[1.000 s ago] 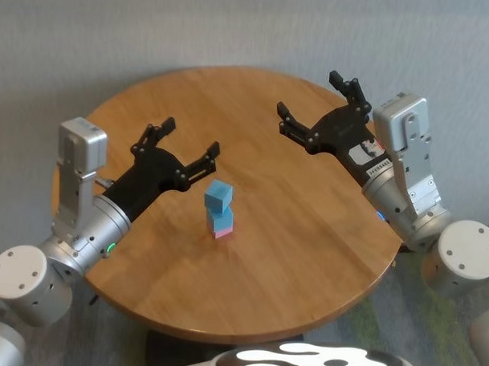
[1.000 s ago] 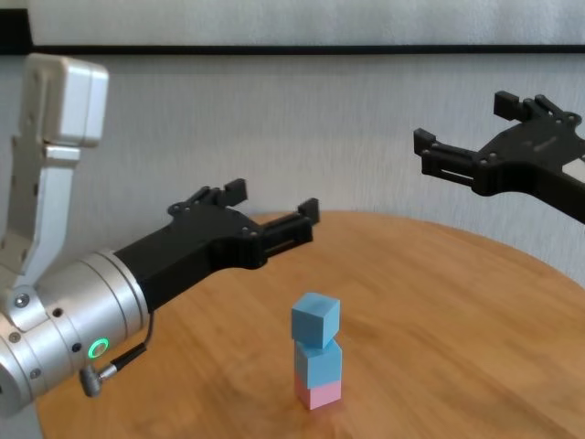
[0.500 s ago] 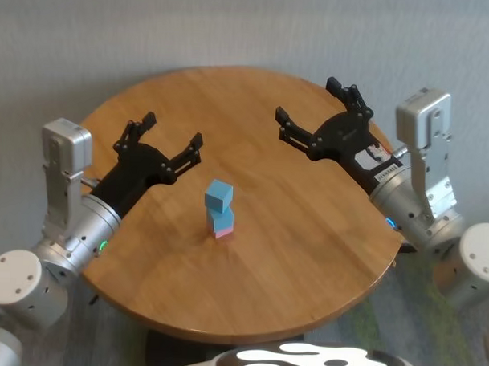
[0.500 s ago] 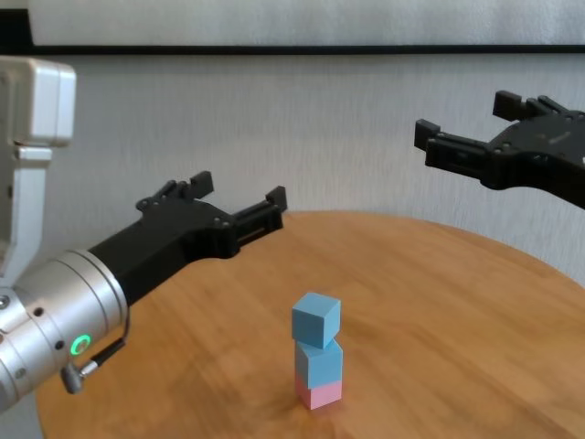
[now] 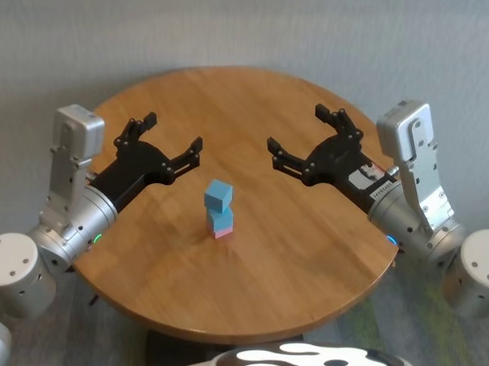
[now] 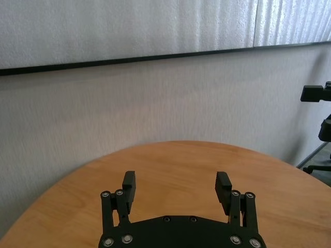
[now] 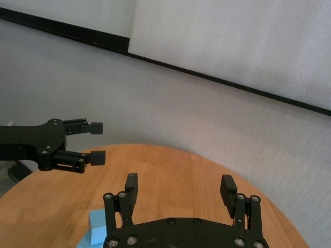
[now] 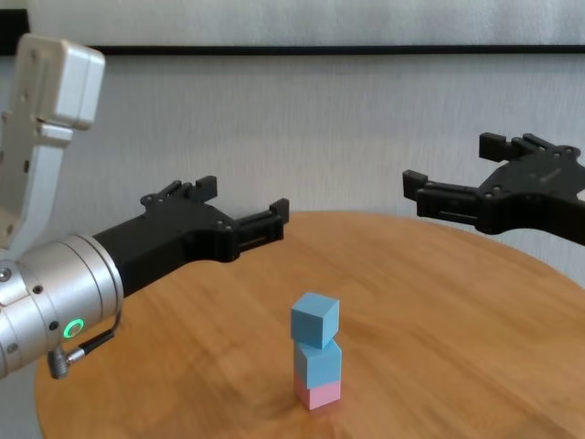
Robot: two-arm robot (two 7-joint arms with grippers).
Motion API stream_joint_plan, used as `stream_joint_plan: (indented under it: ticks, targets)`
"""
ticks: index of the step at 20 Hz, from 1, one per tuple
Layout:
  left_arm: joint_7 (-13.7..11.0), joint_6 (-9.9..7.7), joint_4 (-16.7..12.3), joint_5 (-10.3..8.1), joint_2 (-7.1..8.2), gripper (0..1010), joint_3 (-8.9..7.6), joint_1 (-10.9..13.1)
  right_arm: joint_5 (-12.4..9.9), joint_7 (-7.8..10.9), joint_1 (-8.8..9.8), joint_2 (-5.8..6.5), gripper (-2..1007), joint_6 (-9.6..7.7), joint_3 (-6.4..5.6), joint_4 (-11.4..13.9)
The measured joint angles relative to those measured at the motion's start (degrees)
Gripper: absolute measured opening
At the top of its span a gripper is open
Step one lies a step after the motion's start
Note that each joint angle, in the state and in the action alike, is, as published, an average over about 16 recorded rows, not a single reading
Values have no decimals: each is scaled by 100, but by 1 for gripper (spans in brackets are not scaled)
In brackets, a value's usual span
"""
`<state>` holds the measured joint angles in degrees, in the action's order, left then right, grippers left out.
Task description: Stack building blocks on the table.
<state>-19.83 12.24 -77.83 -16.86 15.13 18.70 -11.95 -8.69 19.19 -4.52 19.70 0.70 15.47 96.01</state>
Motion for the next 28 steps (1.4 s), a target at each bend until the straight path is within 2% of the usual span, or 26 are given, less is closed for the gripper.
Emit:
stream_joint_plan:
  ticks: [4, 7, 18, 28]
  targets:
    - [43, -169, -49, 100, -4, 1000, -39, -5, 67, -72, 53, 11, 1005, -126, 70, 100]
    - [74, -216, -15, 127, -50, 1000, -89, -17, 96, -99, 81, -12, 1005, -154, 104, 140]
    - [102, -116, 196, 99, -225, 1000, -234, -68, 90, -110, 124, -78, 1005, -143, 154, 175]
    - [96, -106, 197, 88, -219, 1000, -225, -74, 94, -129, 118, -82, 1005, -135, 148, 164]
